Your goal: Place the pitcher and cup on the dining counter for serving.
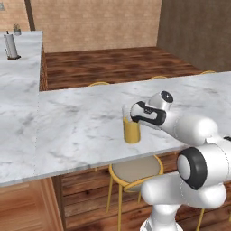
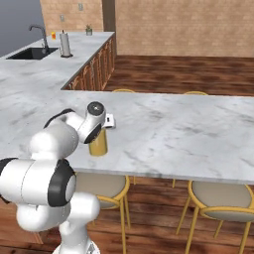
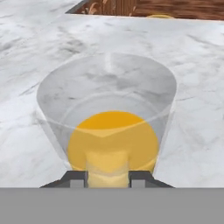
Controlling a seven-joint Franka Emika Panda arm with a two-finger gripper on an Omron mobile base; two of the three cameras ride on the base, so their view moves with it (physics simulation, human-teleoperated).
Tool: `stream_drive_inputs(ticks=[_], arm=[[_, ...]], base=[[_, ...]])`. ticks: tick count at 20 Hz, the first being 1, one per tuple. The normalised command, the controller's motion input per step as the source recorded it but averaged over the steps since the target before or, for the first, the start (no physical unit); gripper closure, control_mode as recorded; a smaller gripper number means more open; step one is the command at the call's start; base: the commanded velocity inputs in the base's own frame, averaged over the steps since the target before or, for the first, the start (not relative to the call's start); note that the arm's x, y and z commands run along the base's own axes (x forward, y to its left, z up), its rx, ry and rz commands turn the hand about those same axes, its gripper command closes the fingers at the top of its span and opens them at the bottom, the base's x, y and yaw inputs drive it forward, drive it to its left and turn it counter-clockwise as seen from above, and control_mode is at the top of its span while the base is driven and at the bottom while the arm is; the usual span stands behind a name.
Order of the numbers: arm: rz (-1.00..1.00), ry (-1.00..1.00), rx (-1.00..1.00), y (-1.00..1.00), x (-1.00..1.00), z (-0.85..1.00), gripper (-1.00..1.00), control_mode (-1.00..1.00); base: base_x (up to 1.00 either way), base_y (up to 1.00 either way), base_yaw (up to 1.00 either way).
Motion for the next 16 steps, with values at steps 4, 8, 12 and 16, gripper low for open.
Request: stream_drive_inputs(ticks=[4,8,12,16], arm=[[0.05,0.0,-0.01,0.0,-0.04,-0.18,-1.0,-1.0],[0.03,0.0,0.0,-0.01,-0.27,-0.02,-1.0,-1.0],[0.0,0.0,0.0,0.0,-0.17,0.08,-1.0,-1.0],[0.0,0.0,0.0,-0.09,-0.03,0.35,-1.0,-1.0]], base=[[0.0,0.0,0.0],[0.0,0.0,0.0],[0.0,0.0,0.0],[0.0,0.0,0.0]])
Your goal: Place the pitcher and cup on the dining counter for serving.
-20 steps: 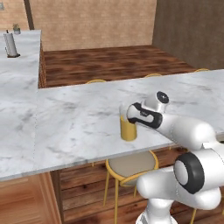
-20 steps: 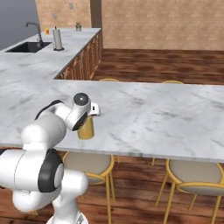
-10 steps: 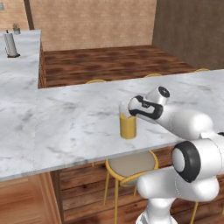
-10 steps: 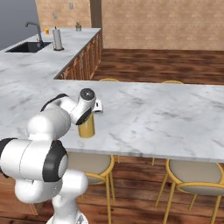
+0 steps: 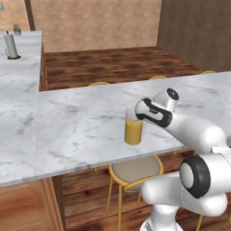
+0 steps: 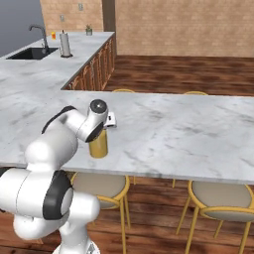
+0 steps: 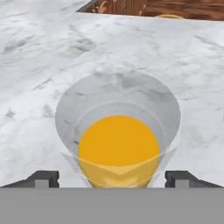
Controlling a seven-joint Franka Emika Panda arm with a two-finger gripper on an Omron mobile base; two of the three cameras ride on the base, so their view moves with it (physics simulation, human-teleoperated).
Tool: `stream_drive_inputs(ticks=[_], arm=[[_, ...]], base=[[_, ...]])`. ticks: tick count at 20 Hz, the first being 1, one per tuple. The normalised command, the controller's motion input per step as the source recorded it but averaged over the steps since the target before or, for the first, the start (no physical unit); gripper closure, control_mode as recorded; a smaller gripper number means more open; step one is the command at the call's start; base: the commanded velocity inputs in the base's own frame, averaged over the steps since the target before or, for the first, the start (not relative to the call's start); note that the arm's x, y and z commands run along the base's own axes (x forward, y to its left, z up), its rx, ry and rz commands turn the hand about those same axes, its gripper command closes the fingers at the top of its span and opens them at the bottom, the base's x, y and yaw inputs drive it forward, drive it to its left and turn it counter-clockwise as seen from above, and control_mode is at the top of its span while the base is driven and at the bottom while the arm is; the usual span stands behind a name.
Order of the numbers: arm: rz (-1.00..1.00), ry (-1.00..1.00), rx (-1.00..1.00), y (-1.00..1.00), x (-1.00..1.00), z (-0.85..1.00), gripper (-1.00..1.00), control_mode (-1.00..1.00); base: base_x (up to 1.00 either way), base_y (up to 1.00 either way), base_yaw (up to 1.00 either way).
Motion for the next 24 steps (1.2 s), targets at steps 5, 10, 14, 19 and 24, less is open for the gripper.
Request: stream_drive_inputs(ticks=[5,10,14,19,24], arm=[[0.0,0.0,0.0,-0.27,-0.53,0.39,-1.0,-1.0],[0.0,0.06,0.0,-0.02,-0.98,0.2,-1.0,-1.0],[-0.02,0.1,0.0,0.0,-0.88,0.22,-1.0,-1.0],[-0.01,0.04,0.0,0.0,-0.33,0.09,-1.0,1.0],[0.0,0.0,0.0,0.0,0.0,0.0,-1.0,1.0]], base=[[0.0,0.0,0.0],[0.0,0.0,0.0],[0.0,0.0,0.0],[-0.6,0.1,0.0],[-1.0,0.64,0.07]])
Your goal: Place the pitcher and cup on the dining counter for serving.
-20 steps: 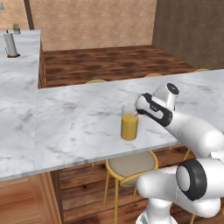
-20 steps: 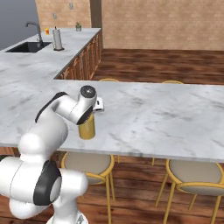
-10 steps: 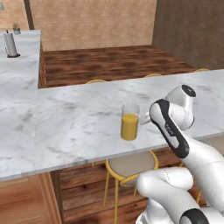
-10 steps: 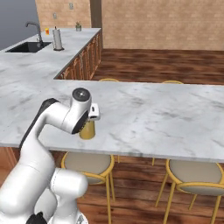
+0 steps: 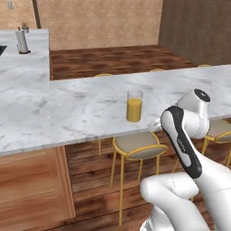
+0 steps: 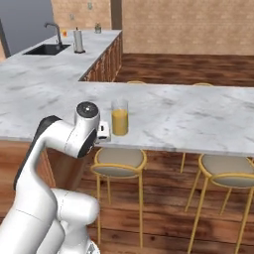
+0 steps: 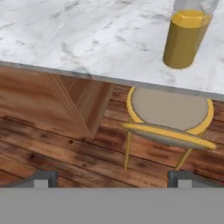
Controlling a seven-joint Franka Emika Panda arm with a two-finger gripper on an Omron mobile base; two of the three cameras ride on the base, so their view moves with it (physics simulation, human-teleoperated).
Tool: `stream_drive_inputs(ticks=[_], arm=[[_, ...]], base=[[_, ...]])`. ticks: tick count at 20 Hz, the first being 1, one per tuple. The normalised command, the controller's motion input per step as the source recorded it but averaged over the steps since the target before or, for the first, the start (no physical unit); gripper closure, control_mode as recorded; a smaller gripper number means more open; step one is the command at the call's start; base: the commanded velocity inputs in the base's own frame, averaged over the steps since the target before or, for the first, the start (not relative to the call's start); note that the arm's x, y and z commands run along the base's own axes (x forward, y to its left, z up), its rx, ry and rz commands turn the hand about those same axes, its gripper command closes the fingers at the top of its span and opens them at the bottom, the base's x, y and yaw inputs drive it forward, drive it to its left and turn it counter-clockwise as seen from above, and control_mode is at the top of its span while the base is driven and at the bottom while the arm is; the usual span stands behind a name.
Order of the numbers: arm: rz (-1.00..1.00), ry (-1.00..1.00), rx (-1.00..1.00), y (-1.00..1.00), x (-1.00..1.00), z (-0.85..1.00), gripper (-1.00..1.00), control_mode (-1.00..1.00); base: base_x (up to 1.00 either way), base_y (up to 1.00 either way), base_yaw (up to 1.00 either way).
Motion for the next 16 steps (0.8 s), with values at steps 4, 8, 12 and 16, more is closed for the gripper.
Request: stream_drive_inputs(ticks=[4,8,12,16], arm=[[0.0,0.0,0.0,0.0,0.0,0.0,-1.0,1.0],[0.0,0.0,0.0,0.0,0.0,0.0,-1.0,1.0],[0.0,0.0,0.0,0.0,0.0,0.0,-1.0,1.0],[0.0,0.0,0.0,0.0,0.0,0.0,-1.0,1.0]], base=[[-0.72,1.0,0.15],[-0.05,1.0,0.13],[0.1,1.0,0.12],[0.21,1.0,0.12]])
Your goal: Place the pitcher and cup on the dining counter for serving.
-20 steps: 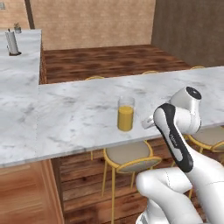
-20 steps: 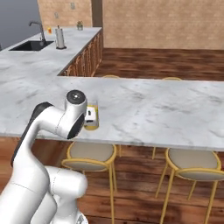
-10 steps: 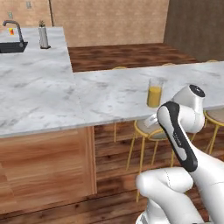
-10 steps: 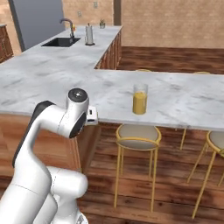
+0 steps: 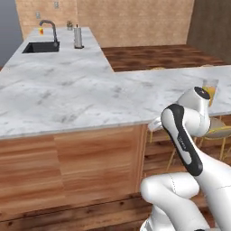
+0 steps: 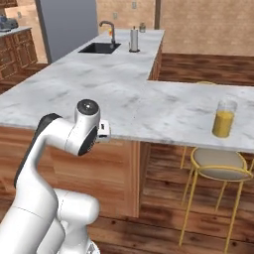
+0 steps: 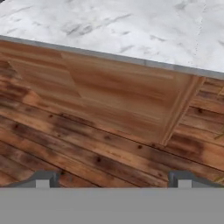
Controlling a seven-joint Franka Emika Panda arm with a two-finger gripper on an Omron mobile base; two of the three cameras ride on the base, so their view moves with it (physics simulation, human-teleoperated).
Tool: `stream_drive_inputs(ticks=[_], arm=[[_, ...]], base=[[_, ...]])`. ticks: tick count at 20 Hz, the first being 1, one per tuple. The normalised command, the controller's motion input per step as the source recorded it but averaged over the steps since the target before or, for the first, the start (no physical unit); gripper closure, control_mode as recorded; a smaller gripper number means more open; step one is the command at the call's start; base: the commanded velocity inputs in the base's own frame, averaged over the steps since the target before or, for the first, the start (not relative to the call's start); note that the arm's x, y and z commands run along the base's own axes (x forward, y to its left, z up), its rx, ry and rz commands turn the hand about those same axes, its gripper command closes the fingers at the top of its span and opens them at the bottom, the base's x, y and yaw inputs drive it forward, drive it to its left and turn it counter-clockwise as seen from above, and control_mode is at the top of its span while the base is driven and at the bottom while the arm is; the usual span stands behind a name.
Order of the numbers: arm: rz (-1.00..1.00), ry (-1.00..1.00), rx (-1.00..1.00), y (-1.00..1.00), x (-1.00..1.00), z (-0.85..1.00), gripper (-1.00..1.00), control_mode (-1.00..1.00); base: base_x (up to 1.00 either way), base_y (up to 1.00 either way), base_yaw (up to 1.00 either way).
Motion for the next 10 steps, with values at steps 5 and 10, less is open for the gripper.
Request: stream_drive_inputs(ticks=[5,10], arm=[[0.0,0.0,0.0,0.0,0.0,0.0,-1.0,1.0],[0.0,0.0,0.0,0.0,0.0,0.0,-1.0,1.0]], base=[[0.05,1.0,0.29],[0.04,1.0,0.46]])
